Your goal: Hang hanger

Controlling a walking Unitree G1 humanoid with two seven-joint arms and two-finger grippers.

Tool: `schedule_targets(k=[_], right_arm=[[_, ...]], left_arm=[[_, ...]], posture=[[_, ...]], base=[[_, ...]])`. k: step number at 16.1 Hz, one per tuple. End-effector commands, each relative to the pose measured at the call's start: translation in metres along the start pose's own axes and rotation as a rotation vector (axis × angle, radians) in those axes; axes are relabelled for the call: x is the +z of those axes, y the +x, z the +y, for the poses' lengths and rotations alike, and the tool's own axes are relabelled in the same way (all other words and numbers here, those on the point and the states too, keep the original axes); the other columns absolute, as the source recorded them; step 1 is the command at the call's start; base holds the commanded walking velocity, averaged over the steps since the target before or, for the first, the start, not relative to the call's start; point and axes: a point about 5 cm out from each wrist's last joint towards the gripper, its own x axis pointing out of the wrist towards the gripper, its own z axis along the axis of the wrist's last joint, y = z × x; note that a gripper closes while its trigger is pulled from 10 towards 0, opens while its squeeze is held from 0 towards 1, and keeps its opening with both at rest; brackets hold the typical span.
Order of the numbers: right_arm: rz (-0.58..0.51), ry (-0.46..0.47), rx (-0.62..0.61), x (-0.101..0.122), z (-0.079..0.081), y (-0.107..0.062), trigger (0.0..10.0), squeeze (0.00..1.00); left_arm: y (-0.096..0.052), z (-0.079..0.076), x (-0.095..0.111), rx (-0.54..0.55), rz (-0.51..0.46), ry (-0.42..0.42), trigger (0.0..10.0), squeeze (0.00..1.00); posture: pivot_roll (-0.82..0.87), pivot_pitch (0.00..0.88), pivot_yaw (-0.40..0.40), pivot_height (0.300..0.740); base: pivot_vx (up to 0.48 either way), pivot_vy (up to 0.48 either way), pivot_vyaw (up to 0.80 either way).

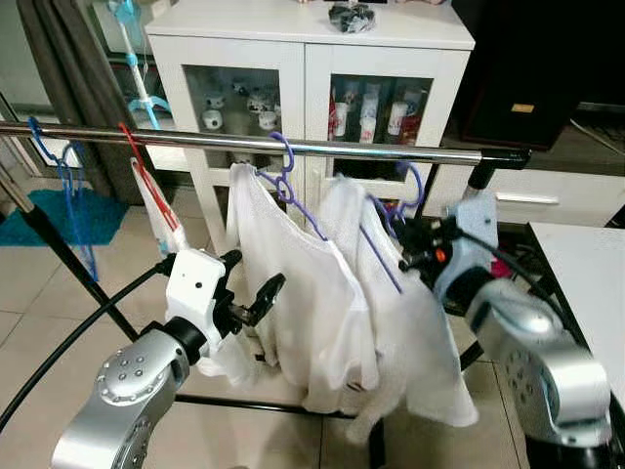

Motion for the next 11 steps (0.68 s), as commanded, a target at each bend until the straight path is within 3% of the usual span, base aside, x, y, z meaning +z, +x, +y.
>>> schedule_targets(k=[1,3,11], right_arm=[[-0.037,0.003,-0.021,0.007,-0.001,-0.005,10.0,0.00],[-0.014,0.064,-0.065,-0.001,-0.003,-0.007,10.0,0.00],[-0.008,0.094,-0.075,-0.002,0.000,-0.006,10.0,0.00]], left_arm=[[0.000,0.001,-0.002,0.008,0.019,0.009,10.0,0.00],[-0.001,0.001,-0.001,0.005,0.023,0.013,10.0,0.00],[0.002,0.001,0.000,-0.017,0.026,0.029,10.0,0.00]], posture=[[-0.12,0.000,0.009,0.740],[-0.12,0.000,0.010,0.740],[-0.12,0.000,0.010,0.740]], base=[[-0.266,0.000,0.00],[-0.283,0.000,0.00],[-0.282,0.000,-0.80]])
